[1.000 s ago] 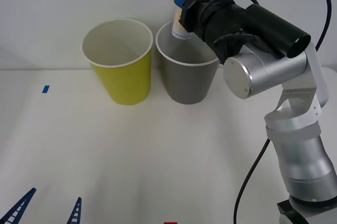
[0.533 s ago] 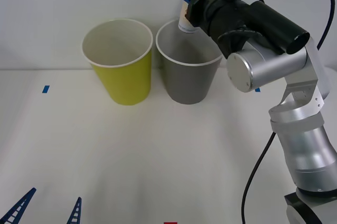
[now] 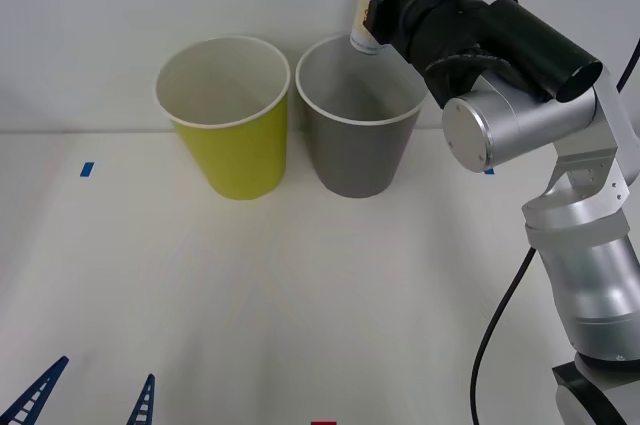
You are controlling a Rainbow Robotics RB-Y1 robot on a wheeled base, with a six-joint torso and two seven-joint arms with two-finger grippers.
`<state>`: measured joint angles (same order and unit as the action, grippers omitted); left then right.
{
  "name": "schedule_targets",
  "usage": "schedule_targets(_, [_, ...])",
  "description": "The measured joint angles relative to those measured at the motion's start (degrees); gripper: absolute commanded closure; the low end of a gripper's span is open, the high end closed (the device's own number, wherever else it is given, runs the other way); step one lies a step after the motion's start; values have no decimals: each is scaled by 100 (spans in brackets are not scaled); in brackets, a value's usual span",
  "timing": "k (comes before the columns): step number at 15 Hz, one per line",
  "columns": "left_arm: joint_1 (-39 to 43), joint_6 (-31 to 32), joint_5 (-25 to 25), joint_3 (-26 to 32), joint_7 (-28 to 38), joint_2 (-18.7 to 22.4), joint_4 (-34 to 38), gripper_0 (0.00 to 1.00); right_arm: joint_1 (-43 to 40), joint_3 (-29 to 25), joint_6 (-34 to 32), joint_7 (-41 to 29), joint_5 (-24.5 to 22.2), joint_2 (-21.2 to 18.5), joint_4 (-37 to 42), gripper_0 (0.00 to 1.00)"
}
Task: Put cans in the gray bin and PET bottles in the light green bin.
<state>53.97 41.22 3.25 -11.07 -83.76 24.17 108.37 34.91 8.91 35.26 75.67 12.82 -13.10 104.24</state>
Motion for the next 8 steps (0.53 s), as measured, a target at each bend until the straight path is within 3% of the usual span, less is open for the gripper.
schedule_targets(1, [0,0,0,0,0,0,0,0,0,1,-1,0,1,5,0,58])
schedule_targets(2, [0,0,0,0,0,0,0,0,0,-1,-1,0,3,9,0,22])
schedule_targets(3, [0,0,0,0,0,0,0,0,0,-2,-1,0,6,18,0,8])
schedule_targets(8, [0,0,0,0,0,0,0,0,-71,1,-2,71,31,59,74,5])
